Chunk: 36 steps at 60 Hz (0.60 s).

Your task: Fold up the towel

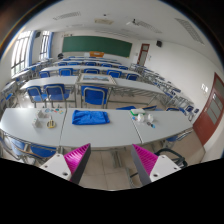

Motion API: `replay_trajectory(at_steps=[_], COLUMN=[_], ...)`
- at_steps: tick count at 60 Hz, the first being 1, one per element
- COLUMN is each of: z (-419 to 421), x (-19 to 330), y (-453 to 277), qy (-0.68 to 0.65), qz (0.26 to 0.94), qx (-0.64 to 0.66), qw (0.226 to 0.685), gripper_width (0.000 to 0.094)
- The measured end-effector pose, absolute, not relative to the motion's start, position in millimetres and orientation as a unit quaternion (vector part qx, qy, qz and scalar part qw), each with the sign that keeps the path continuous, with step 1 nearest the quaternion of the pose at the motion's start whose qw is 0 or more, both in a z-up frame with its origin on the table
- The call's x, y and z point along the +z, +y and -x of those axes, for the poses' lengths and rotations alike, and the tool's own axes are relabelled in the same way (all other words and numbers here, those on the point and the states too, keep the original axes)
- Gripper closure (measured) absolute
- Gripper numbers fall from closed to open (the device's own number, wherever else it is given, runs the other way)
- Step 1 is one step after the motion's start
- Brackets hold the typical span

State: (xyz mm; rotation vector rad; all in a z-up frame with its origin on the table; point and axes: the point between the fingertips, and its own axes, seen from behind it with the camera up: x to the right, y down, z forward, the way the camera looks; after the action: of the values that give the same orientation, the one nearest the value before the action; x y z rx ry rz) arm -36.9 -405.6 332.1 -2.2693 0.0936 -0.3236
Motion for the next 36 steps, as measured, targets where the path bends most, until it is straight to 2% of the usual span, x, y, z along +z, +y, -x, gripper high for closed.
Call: replay_trajectory(at_steps=[9, 16, 27, 36], z=[36.8, 50.4, 105.1, 174.3], x=[316.0, 280.7, 203.4, 149.3], y=[-406.8, -388.1, -355.0, -288.6], qy=[0.045, 0.046, 0.032, 0.017], qz=[0.907, 0.911, 0.916, 0.917], qx=[-0.143, -0.146, -0.123, -0.06], qw=[0.394, 0.384, 0.382, 0.395], gripper_width=[0.0088, 0.0087, 0.0084, 0.0088])
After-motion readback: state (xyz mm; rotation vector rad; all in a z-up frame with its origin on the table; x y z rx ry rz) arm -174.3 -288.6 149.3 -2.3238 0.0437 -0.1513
